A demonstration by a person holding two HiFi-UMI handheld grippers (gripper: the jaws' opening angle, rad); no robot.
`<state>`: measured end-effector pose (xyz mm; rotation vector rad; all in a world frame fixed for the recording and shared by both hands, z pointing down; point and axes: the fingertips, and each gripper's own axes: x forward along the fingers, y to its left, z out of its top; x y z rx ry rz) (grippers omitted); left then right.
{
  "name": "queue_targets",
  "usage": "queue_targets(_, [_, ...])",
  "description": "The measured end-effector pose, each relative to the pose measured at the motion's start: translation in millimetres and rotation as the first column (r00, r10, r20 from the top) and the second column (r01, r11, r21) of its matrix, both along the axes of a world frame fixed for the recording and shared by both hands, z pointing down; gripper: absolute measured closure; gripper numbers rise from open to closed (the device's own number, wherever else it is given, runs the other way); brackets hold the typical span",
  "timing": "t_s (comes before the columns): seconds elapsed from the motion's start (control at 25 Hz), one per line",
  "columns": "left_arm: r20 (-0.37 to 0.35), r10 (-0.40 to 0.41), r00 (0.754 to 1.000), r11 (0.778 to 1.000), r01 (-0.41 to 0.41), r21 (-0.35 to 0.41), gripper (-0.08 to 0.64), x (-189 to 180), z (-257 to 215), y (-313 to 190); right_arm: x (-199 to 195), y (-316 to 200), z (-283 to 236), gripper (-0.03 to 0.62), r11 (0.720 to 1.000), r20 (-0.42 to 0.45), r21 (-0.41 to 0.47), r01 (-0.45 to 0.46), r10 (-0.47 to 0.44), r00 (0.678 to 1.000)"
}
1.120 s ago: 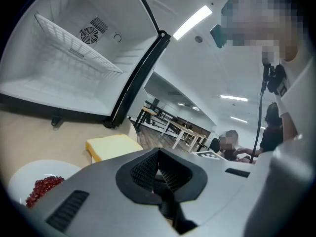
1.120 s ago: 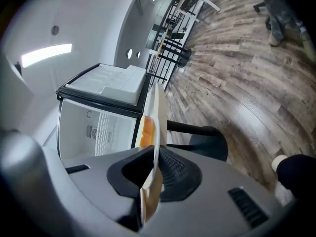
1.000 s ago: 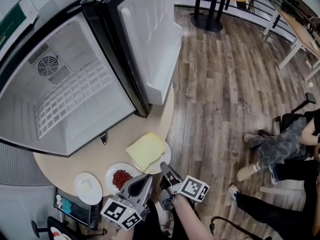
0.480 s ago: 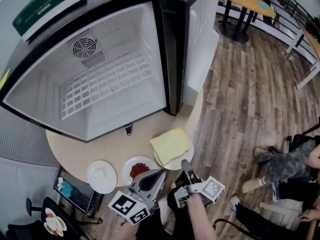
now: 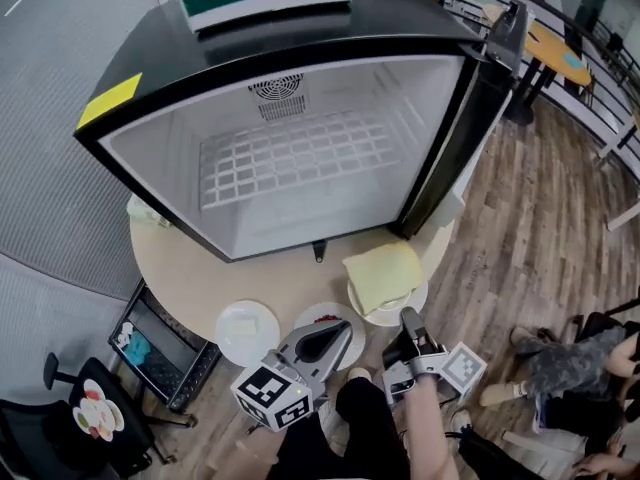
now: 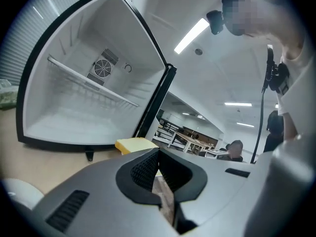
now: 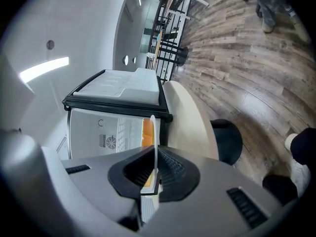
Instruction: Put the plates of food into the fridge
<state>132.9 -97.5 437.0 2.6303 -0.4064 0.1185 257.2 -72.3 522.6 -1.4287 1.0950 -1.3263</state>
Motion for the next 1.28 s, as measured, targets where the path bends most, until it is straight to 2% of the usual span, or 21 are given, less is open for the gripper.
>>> queue_targets(0.12, [-0.008,-0.012,1.0,1.0,0.013,0.005,0.555,-16.3,-13.6,-11.7,-11.9,-8.9,-20.1,0.574,0.999,0.004,0.01,0.032,-0.032,0.999])
queue_targets(0.32, [-0.031,-0.01,0.999,0.999,0.012,0.046,0.555,-43.9,-40.9,-25.2,-26.3,-26.8,-58.7,0.575,0.998,0.063,0.054,0.04,-0.043,0.997])
queue_targets(0.52, [-0.067,-0.055,0.996,0.996,0.059,0.067,0.555,-78.4,-60.6,-46.5,-49.6,-67.0,-99.6,0.574,0.991,0.018,0.092,0.096,-0.098,0.995])
queue_targets(0.68, [-0.06,-0.01,0.998,0.994,0.016,0.11,0.555,-99.5,-69.1,-55.3,-78.1,-99.0,-124.0,0.574,0.982,-0.004,0.121,0.142,-0.143,0.99])
queue_targets(0.84, [-0.058,0.036,0.998,0.988,-0.027,0.152,0.555,-115.3,-76.4,-65.5,-102.8,-129.4,-135.0,0.574,0.979,0.01,0.122,0.167,-0.169,0.986])
queue_targets(1.28, [-0.108,0.002,0.994,0.99,0.013,0.14,0.555,-159.9,-81.5,-102.4,-145.8,-207.1,-143.1,0.574,0.981,-0.024,0.075,0.179,-0.178,0.984])
